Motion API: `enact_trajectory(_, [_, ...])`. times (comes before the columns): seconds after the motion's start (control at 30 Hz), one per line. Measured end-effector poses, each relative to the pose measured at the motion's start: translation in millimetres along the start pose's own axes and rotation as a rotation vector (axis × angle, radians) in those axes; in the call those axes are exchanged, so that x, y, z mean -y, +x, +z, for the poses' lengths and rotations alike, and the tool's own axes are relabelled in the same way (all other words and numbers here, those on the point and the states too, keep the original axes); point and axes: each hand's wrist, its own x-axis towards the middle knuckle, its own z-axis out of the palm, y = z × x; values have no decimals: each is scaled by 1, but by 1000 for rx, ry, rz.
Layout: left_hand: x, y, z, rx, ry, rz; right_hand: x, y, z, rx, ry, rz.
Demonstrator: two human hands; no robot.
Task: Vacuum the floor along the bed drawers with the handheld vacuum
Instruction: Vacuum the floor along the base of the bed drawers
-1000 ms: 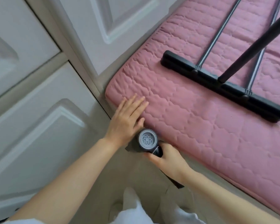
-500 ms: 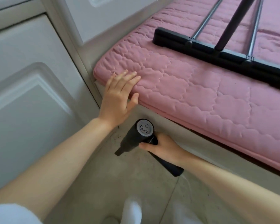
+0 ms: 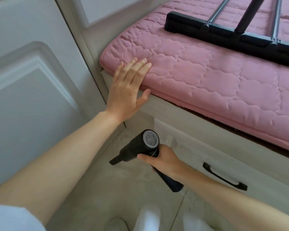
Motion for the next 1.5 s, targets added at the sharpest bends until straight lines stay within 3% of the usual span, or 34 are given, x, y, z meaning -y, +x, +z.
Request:
enact_trajectory(0.57, [-2, 2, 19, -204, -44, -39, -20, 45, 27, 12, -84, -64])
enact_trajectory(1.23, [1, 19, 15, -172, -89, 4, -34, 47, 15, -212, -91, -107])
enact_trajectory(1.5, [-4, 18, 19, -172, -139, -71, -31, 52, 16, -277, -162, -110])
